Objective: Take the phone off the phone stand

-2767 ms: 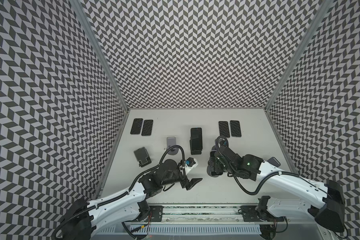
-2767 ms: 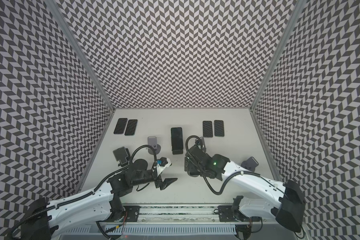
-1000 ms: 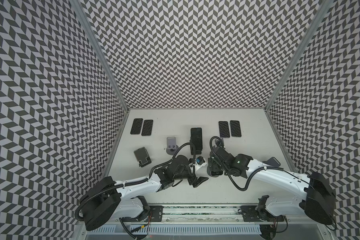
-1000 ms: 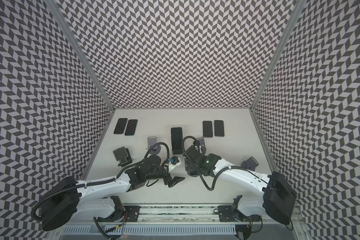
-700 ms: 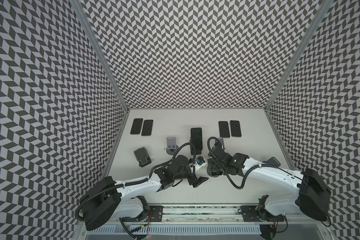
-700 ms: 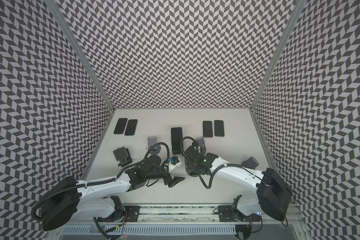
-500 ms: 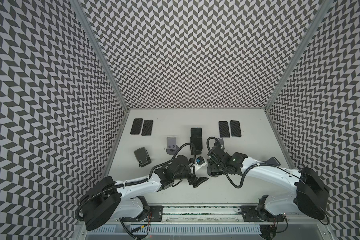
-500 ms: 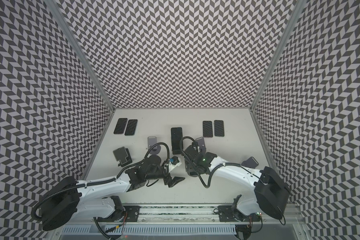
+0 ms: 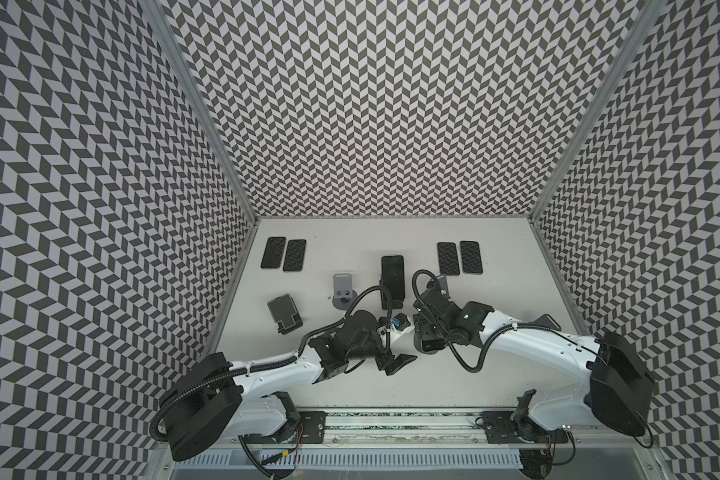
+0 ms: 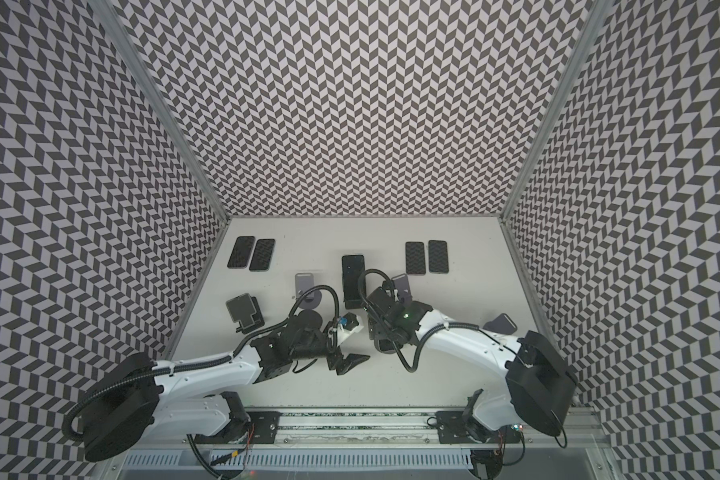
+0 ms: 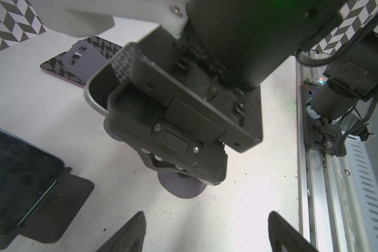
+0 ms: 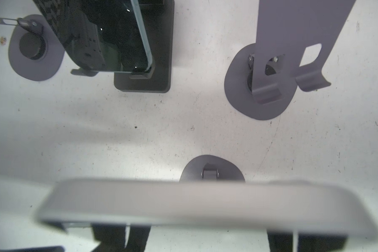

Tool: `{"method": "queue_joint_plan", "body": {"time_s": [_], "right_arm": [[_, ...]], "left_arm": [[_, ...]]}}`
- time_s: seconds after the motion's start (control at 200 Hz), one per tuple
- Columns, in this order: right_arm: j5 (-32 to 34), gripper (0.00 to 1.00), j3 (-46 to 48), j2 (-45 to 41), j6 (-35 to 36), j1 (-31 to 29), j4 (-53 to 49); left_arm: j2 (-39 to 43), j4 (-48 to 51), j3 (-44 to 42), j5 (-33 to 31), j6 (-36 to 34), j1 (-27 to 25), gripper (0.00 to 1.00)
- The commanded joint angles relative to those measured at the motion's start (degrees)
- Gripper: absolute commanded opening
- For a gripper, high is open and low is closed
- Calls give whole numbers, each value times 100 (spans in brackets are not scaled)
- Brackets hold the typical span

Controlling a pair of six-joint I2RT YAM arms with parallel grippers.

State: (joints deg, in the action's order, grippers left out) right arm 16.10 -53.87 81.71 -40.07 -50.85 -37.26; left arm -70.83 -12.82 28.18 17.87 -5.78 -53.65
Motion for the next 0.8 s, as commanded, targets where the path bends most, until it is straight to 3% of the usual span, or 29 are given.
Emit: {"method": "queue_joint_plan", "body": {"time_s": [0.0, 0.796], "right_arm": [[130, 80, -193, 53, -90, 23, 48], [457, 77, -476, 124, -361, 36, -334]], "left_arm": [[65, 106, 74, 90, -173, -40, 88], [-50, 135, 108, 138, -306, -40, 88]]}}
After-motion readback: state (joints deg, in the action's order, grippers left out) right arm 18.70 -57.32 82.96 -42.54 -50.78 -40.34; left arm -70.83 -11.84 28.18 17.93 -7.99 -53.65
